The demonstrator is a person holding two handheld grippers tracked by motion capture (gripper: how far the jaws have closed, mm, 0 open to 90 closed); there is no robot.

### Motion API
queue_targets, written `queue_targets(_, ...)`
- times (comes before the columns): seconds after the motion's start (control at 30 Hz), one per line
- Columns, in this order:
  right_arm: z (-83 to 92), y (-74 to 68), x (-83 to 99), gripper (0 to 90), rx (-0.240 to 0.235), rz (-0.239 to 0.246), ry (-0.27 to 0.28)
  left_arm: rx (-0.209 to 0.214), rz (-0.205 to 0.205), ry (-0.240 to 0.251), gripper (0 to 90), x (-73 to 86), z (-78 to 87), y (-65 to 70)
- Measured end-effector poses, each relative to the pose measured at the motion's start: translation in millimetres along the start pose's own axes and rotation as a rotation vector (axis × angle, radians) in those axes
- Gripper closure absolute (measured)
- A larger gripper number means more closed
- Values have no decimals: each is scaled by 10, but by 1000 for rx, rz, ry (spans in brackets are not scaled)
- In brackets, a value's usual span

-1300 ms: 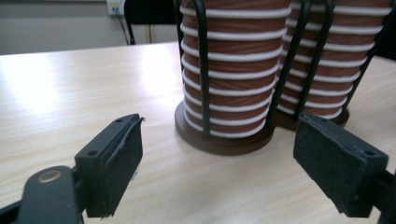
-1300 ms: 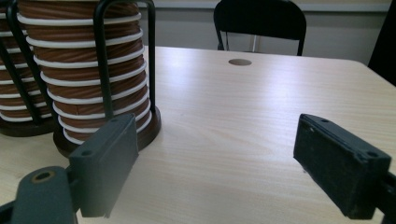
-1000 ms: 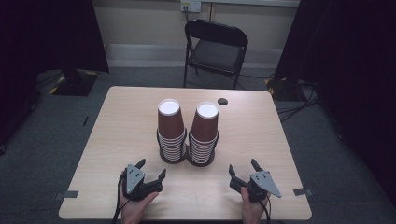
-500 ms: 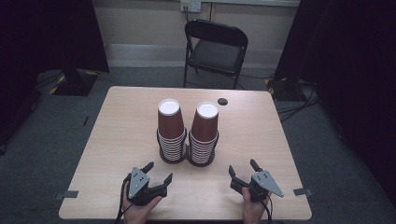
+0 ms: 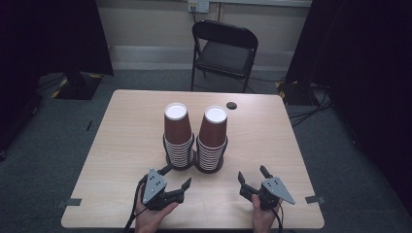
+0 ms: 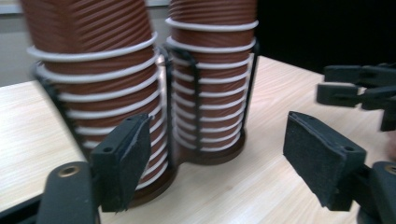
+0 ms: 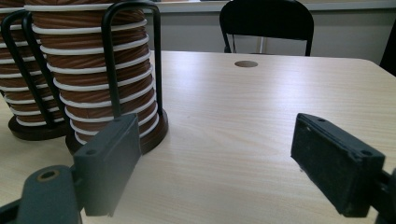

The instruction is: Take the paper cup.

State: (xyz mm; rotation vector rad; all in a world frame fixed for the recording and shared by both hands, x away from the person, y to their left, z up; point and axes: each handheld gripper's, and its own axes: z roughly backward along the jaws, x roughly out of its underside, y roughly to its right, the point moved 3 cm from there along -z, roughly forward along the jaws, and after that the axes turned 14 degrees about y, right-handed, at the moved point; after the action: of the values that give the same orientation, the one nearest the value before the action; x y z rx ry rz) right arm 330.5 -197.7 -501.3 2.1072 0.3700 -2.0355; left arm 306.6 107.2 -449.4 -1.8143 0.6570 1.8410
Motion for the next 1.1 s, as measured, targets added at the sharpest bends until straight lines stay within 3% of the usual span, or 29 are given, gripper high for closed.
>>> queue_targets(0.3,-4,-11,0,154,-1,14,-3,47,-22,18,213,-143,-156,96)
queue_targets(0.47,-9,-18,2,157,-2,20,-9,46,-27,23,210,-194,-216,98)
queue_targets(0.73,-10,-17,2,157,-8,18,-10,39,-84,44,180,-357,-316,114)
queue_targets(1.1,-5,-16,1,159,-6,18,-5,51,-54,57,157,-484,-435,77)
